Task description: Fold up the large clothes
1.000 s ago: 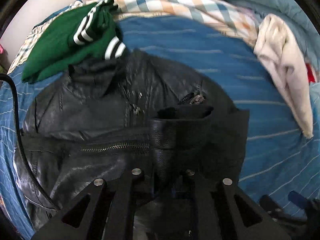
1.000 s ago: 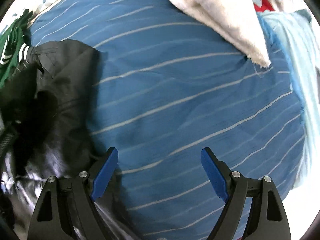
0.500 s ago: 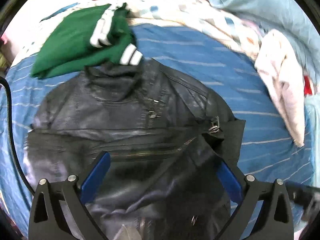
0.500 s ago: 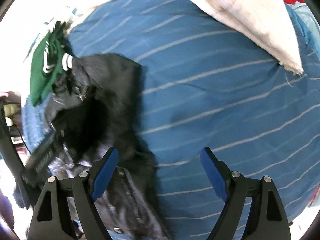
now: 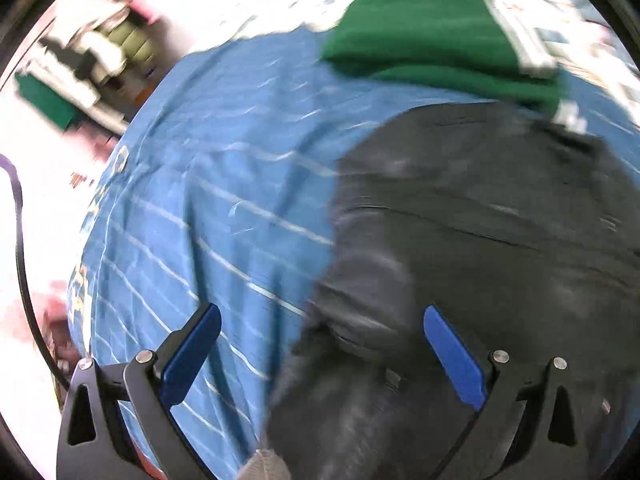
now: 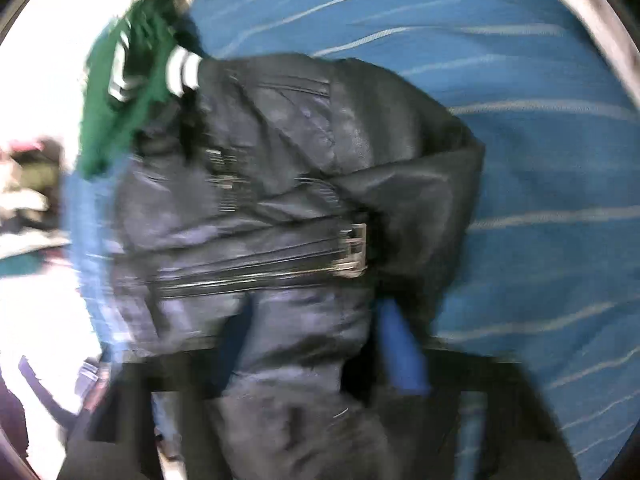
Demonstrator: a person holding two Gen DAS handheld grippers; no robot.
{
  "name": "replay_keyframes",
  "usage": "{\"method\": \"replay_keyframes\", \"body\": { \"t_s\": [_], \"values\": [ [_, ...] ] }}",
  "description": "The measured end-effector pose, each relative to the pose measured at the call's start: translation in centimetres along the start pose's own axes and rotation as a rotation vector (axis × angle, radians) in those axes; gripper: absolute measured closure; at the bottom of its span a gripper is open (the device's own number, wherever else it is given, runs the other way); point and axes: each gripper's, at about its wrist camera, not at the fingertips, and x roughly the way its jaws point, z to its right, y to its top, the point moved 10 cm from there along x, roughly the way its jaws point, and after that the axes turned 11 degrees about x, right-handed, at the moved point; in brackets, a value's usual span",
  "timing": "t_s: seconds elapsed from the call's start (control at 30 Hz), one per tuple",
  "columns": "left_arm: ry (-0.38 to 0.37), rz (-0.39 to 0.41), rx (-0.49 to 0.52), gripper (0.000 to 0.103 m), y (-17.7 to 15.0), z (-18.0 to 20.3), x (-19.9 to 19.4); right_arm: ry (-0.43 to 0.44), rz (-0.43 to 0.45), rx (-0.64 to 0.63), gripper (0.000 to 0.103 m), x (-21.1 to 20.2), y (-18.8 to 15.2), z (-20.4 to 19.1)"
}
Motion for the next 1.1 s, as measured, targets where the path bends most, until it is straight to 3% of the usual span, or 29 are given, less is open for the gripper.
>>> {"method": "replay_keyframes", "body": {
  "t_s": [0.13, 0.27, 0.33, 0.43, 0.6, 0.67, 0.73, 0.8, 0.87, 0.93, 0.97, 1.0, 1.03, 1.1],
  "values": [
    [-0.012, -0.029, -0.035, 0.0, 0.9, -0.7, 3.9, -0.03, 0.111, 0.014, 0.087, -1.1, -0.4, 0.5],
    [-0.086, -0.083, -0.055, 0.0, 0.9, 0.8, 7.2, -0.088, 0.278, 0.005, 0.091, -4.4, -1.1, 0.3],
    [-0.099, -0.067, -0.028, 0.0, 1.1, 1.2, 7.7, -0.148, 0.257, 0.012, 0.091, -3.4, -1.0, 0.5],
    [-0.146, -0.029, -0.02, 0.0, 1.2, 1.3, 7.6, -0.235, 0.146, 0.017, 0.088, 0.0, -0.2, 1.4],
    [-0.317, -0.017, -0.118, 0.0, 0.6, 0.9, 8.3, -0.197, 0.07, 0.132, 0.082, -0.5, 0.7, 1.9],
    [-0.309, -0.035, -0.118, 0.0, 0.5, 0.5, 7.6, -0.212, 0.101, 0.16, 0.076, -2.3, 0.7, 2.1],
    [-0.249, -0.023, -0.109, 0.0, 0.7, -0.5, 5.6, -0.246, 0.194, 0.145, 0.073, -5.2, 0.7, 1.6],
    [-0.202, 0.031, -0.08, 0.0, 1.5, -1.1, 3.1, -0.196, 0.236, 0.113, 0.073, -6.6, 0.1, -0.1],
    [-0.154, 0.062, -0.058, 0.0, 2.4, -1.3, 1.9, -0.103, 0.188, 0.052, 0.073, -5.7, -1.2, -2.7],
    [-0.126, 0.06, -0.026, 0.0, 3.2, -0.5, 2.7, -0.086, 0.094, 0.057, 0.074, -3.1, -2.7, -2.7],
    [-0.104, 0.045, -0.012, 0.0, 3.4, -0.3, 3.7, -0.104, 0.065, 0.065, 0.076, -2.1, -3.1, -2.1],
    [-0.104, 0.015, 0.002, 0.0, 3.3, -0.2, 5.8, -0.176, 0.035, 0.075, 0.097, -0.4, -3.6, -0.7],
    [-0.122, -0.004, 0.003, 0.0, 3.0, 0.2, 7.0, -0.228, 0.021, 0.087, 0.103, 0.6, -3.7, 0.8],
    [-0.164, -0.009, -0.026, 0.0, 3.0, 0.3, 7.4, -0.197, 0.014, 0.148, 0.103, 1.7, -3.3, 2.5]
  ]
}}
